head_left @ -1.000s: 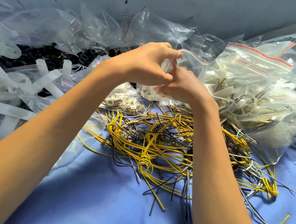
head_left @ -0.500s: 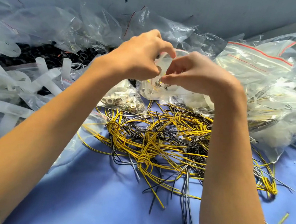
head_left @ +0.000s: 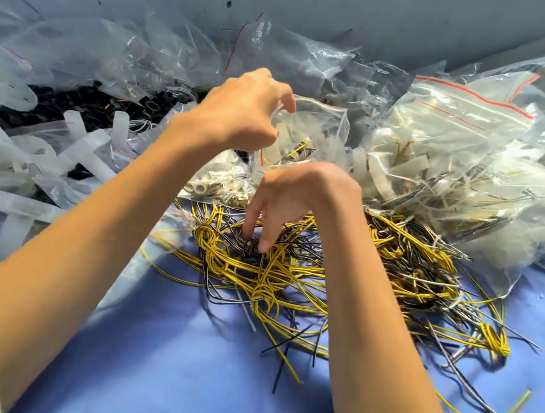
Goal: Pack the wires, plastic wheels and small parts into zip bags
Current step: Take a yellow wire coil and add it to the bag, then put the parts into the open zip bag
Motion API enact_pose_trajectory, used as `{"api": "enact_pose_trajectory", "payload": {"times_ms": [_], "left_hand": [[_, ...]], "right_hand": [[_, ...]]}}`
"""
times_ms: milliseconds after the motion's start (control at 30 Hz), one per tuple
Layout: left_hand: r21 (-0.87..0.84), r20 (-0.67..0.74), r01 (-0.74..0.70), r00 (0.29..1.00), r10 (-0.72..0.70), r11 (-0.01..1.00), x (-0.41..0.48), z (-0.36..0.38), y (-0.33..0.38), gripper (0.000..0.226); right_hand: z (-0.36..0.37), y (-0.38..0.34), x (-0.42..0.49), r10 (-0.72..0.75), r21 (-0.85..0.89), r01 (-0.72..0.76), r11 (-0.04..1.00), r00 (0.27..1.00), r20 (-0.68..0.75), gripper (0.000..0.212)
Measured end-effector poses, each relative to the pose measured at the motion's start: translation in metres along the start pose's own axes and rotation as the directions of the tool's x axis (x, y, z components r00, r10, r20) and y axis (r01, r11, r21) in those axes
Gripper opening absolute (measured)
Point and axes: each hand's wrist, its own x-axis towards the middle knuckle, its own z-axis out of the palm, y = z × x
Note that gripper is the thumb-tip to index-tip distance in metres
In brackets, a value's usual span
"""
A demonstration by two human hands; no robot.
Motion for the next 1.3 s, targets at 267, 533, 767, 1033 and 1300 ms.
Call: {"api": "enact_pose_trajectory", "payload": {"times_ms": [267,533,767,1033,1300], "left_hand": [[-0.018,-0.007,0.008,1.0,-0.008,1.0,0.0,0.0,-0.006,0.044],[-0.094,0.026,-0.006,1.0,0.008,0.996,0.002,-0.001,-0.01,0.043],[-0.268,0.102,-0.036,0.993,0.066,0.963,0.005,-0.009,-0.01,0.022],[-0.485,0.115,0.06,0.993,-0.004,0.873,0.007,-0.01,-0.006,0.049],[-0.507,-0.125,-0.209,0.978,0.168,0.836,0.003,-0.015,-0.002,0.036]], "right_hand": [[0.0,0.003,0.005,-0.02,0.083,0.025,0.996,0.998,-0.054,0.023],[-0.006,0.033,-0.025,-0.033,0.485,0.198,0.852,0.944,-0.327,0.018],[-0.016,0.04,-0.033,0.035,0.546,0.439,0.714,0.756,-0.654,0.021],[-0.018,0.035,-0.052,0.08,0.537,0.56,0.631,0.642,-0.763,0.013],[-0.018,0.038,-0.046,0.11,0.57,0.475,0.67,0.697,-0.709,0.012]]}}
